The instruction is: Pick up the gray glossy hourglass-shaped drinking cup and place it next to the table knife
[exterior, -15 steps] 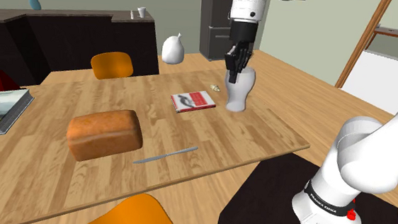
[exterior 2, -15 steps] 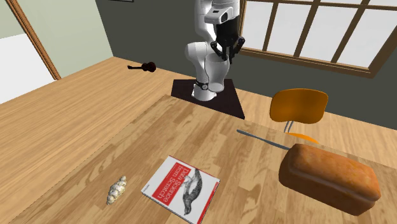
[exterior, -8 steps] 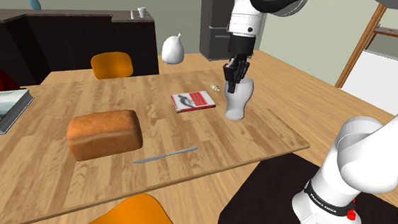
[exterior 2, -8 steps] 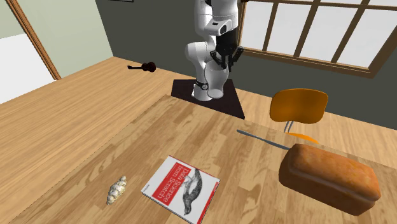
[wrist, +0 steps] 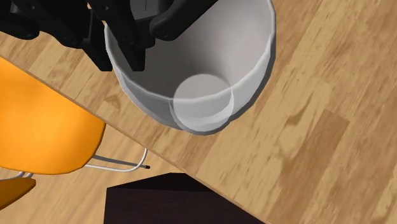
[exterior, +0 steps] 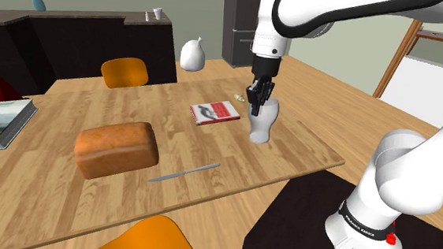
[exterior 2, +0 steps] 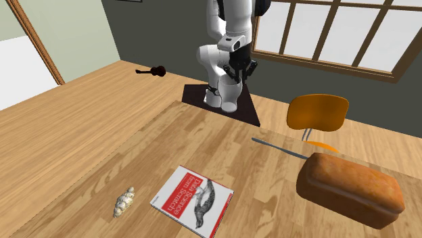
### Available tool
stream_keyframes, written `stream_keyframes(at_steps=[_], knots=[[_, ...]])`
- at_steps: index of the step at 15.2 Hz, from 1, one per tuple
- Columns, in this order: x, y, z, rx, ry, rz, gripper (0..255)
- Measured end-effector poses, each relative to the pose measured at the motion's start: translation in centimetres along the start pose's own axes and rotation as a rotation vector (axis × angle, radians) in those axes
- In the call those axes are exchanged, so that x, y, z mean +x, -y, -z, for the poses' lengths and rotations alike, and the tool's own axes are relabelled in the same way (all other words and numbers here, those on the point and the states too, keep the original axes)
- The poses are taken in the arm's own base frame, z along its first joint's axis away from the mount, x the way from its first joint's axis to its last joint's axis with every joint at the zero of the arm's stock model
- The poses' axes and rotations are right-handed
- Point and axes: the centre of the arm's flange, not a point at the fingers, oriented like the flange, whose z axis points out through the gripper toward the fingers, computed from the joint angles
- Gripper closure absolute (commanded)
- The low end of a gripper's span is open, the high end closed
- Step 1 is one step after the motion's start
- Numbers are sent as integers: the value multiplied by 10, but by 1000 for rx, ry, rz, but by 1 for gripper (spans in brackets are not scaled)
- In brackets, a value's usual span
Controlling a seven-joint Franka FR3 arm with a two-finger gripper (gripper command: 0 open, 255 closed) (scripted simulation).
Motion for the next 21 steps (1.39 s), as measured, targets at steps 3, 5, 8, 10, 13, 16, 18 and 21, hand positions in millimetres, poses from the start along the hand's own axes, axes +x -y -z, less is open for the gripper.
stream_keyframes(at_steps=[3,5,8,10,13,16,18,21], knots=[[2,-4,-15,0,0,0,255],[2,-6,-25,0,0,0,255],[3,-10,-41,0,0,0,255],[3,-10,-52,0,0,0,255],[2,-11,-67,0,0,0,255],[4,-14,-83,0,0,0,255],[4,-16,-94,0,0,0,255],[5,-17,-108,0,0,0,255]])
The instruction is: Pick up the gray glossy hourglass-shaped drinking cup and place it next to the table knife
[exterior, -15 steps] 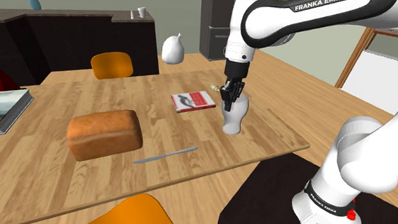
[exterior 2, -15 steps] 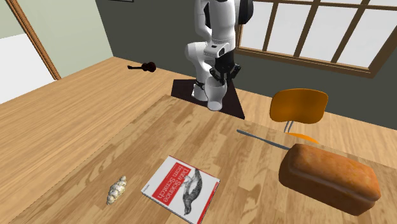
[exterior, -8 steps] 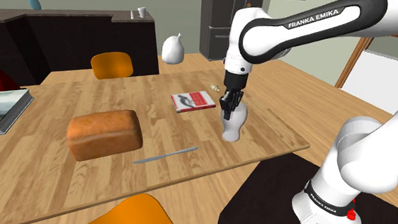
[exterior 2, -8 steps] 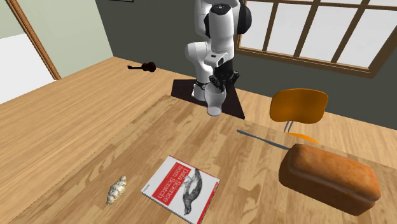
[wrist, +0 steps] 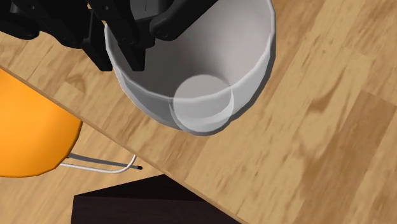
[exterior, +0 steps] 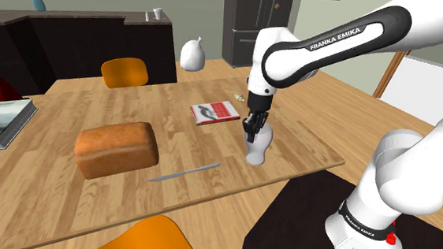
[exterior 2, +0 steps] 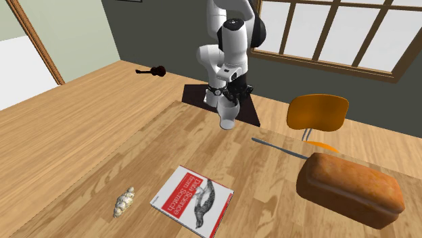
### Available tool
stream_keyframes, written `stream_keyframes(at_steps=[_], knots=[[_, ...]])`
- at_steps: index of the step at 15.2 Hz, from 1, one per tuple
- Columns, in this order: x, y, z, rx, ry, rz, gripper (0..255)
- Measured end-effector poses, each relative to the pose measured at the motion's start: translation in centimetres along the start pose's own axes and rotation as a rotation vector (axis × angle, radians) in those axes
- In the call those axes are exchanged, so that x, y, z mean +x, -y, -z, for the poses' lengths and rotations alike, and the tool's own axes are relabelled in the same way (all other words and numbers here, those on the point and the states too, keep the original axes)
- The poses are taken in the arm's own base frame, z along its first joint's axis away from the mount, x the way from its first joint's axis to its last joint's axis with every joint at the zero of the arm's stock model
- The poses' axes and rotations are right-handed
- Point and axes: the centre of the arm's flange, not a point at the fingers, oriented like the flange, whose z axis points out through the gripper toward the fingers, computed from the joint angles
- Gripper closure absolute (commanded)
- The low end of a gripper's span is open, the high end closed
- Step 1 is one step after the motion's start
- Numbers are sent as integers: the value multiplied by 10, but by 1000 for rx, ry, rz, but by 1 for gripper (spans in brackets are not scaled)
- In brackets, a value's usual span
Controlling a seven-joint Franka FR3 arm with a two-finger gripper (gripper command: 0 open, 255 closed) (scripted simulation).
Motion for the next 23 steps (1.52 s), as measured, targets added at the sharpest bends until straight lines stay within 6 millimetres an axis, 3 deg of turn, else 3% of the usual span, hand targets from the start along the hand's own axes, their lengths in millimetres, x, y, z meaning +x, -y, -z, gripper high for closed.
stream_keyframes(at_steps=[8,9,15,20,23], knots=[[1,-3,-11,0,-1,0,255],[1,-3,-11,0,-1,0,0],[1,-3,-11,0,-1,0,0],[2,-4,34,0,-2,0,0],[1,-3,38,0,-1,0,0]])
